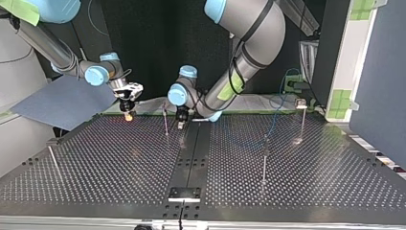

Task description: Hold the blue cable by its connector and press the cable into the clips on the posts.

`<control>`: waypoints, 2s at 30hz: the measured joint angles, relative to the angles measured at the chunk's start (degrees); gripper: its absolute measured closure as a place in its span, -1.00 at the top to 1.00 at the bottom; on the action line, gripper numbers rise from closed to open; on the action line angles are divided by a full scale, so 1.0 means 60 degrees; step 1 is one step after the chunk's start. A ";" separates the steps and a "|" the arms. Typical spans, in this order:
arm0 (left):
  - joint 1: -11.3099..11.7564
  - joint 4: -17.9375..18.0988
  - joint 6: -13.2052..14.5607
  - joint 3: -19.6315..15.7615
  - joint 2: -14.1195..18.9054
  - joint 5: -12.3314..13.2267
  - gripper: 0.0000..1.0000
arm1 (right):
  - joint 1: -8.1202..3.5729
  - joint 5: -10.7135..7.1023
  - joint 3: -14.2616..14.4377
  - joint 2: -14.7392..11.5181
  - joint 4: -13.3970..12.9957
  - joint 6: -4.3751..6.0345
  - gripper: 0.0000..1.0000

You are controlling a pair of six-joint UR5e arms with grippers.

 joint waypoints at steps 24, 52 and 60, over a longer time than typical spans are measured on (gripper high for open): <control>-0.0563 -0.0776 0.0262 -0.1533 0.1105 -0.0174 1.00 | -0.0013 -0.0016 -0.0001 0.0011 0.0109 0.0016 -1.00; -0.1494 -0.0044 -0.0469 -0.2095 0.1544 -0.0285 1.00 | -0.0033 -0.0016 -0.0001 0.0014 0.0156 0.0015 -1.00; -0.1520 -0.0057 -0.0617 -0.2097 0.1540 -0.0290 1.00 | -0.0043 -0.0017 0.0000 0.0014 0.0166 0.0016 -1.00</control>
